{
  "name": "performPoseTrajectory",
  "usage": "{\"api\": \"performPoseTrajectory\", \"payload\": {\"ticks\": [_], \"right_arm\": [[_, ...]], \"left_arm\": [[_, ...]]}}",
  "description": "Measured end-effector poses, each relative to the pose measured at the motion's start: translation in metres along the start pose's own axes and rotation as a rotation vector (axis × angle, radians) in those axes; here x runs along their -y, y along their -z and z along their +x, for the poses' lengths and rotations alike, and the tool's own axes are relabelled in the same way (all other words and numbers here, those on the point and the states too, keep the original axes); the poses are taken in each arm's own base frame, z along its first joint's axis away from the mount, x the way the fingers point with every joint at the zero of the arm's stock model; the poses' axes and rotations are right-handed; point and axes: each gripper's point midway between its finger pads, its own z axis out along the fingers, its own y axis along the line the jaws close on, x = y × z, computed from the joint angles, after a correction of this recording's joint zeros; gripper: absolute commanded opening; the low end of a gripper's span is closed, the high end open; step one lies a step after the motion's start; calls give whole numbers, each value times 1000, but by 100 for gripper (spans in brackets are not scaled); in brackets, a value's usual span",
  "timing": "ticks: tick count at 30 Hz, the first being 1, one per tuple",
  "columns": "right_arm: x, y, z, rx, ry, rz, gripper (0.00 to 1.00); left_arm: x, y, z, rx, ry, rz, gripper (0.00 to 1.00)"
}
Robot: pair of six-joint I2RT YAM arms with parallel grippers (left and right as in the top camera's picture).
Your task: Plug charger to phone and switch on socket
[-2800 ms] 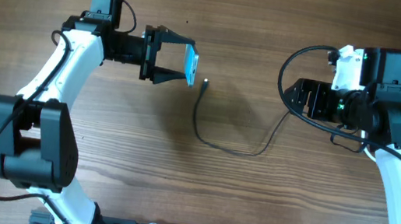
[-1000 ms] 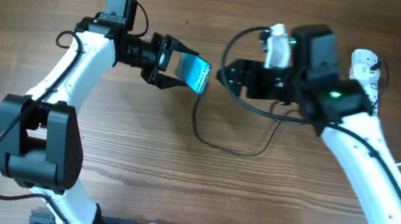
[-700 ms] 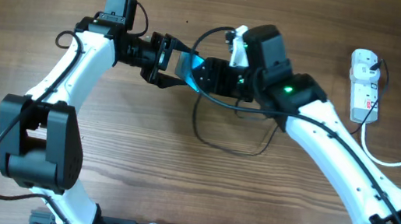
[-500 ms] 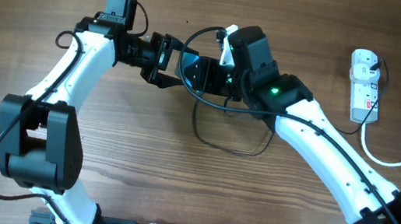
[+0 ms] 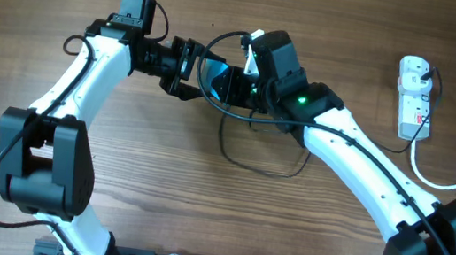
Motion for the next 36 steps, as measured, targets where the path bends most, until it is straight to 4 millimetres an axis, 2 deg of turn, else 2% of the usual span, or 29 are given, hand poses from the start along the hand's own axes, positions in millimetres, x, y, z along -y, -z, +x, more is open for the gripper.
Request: {"api": "performPoseTrajectory", "payload": {"ticks": [7, 12, 14, 17, 21, 26, 29, 32, 36], "right_arm": [[3, 0, -1, 6, -2, 16, 4], [5, -1, -2, 10, 2, 26, 4], [5, -1, -2, 10, 1, 26, 4], [5, -1, -1, 6, -5, 23, 4], [7, -1, -2, 9, -19, 26, 4], [29, 9, -19, 22, -98, 31, 4], [48, 20, -24, 16, -149, 54, 4], [60, 49, -30, 32, -196, 76, 4], [58, 121, -56, 168, -203, 32, 4]], "left_arm": [[0, 0, 0, 0, 2, 0, 64], [1, 1, -1, 5, 3, 1, 71], [1, 1, -1, 5, 6, 1, 85], [2, 1, 0, 2, 6, 6, 100], [4, 2, 2, -5, 0, 10, 100], [8, 2, 1, -3, -140, 23, 100], [15, 2, 0, 6, -289, 46, 100], [25, 3, 5, -13, -460, 89, 100], [33, 5, 21, -86, -661, 156, 100]]}}
